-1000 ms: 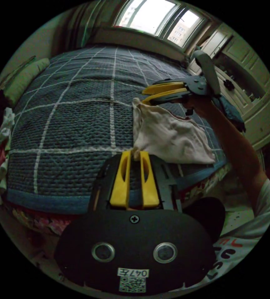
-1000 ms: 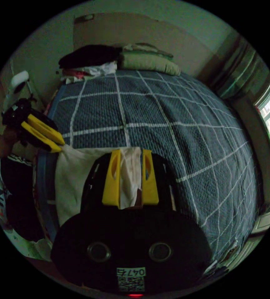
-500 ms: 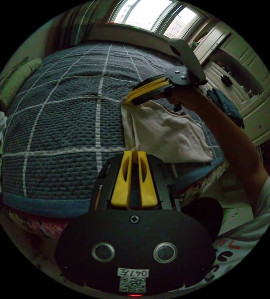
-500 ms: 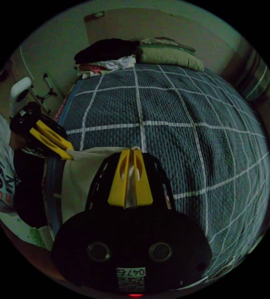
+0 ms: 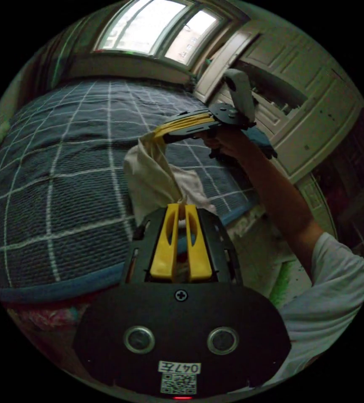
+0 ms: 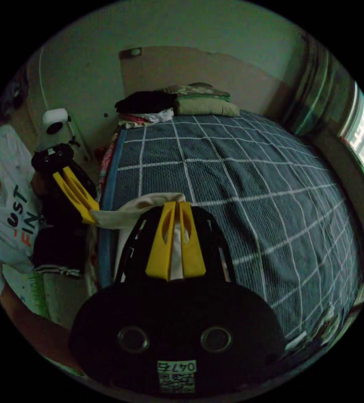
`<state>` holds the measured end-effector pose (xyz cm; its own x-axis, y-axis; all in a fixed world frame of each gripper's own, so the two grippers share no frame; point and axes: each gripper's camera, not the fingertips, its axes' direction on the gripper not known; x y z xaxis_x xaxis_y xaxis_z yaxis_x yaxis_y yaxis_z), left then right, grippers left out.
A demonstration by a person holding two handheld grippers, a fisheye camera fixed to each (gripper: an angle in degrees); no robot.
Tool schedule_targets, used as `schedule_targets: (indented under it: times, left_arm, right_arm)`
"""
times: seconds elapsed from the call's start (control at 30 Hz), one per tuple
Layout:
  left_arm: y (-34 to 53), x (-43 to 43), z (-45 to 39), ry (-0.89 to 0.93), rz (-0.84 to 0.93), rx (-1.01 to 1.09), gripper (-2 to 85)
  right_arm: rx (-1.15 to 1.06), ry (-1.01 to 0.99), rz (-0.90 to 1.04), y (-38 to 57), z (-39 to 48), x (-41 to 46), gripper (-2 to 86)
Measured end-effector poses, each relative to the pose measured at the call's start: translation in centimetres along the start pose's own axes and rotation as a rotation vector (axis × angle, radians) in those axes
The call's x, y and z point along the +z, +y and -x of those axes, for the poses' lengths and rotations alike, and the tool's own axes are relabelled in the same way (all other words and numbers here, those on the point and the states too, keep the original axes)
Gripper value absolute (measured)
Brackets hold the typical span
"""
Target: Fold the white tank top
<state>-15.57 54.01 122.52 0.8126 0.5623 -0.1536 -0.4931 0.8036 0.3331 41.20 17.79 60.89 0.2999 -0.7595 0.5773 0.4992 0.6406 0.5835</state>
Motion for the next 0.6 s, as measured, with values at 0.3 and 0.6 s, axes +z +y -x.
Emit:
schedule_targets:
  times: [0.3, 0.6]
  left_arm:
    - [-3.7, 14.3, -8.4, 0.052, 0.167, 0.051, 3.5]
    - [-4.8, 12.5, -10.2, 0.097, 0.113, 0.096, 16.1]
  right_arm:
    - [0.288, 0.020, 0.012, 17.2, -3.4, -6.8, 1.3]
    - [0.578, 0.233, -0.151, 27.2, -3.1, -14.5, 4.4]
